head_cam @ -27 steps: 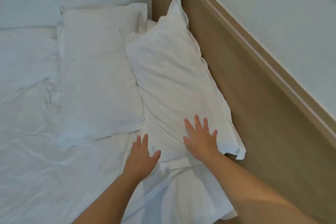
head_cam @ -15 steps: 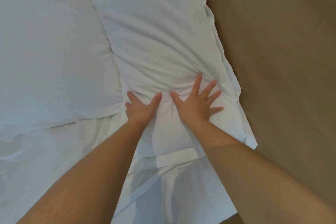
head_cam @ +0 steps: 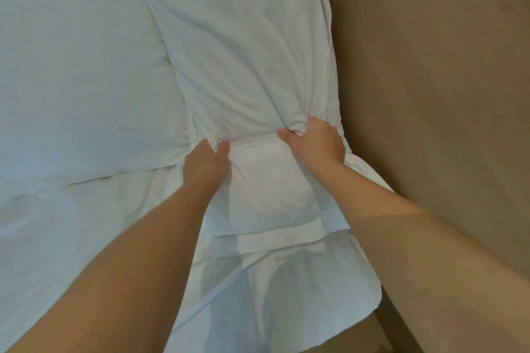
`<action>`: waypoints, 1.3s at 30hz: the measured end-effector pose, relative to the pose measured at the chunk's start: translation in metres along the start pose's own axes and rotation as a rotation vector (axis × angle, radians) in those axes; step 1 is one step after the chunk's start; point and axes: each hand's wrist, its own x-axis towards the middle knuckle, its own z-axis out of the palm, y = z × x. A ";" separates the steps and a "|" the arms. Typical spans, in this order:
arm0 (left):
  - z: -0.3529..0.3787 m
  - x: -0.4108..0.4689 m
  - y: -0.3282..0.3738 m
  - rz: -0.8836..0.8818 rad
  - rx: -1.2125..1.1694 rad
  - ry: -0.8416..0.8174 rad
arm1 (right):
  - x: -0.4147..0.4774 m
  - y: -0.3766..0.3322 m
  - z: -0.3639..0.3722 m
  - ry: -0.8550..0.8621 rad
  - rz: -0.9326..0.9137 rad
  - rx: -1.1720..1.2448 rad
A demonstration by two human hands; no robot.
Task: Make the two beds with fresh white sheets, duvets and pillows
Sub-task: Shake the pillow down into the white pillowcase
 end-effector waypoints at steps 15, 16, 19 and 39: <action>-0.106 -0.195 -0.102 -0.003 0.154 -0.117 | -0.259 0.018 -0.019 -0.197 0.296 0.402; -0.116 -0.204 -0.106 -0.001 0.180 -0.125 | -0.274 0.015 -0.019 -0.207 0.327 0.439; -0.147 -0.231 -0.126 0.028 0.300 -0.160 | -0.326 0.009 -0.010 -0.235 0.440 0.510; -0.102 -0.191 -0.173 -0.063 0.180 -0.115 | -0.303 0.057 0.061 -0.401 0.827 0.821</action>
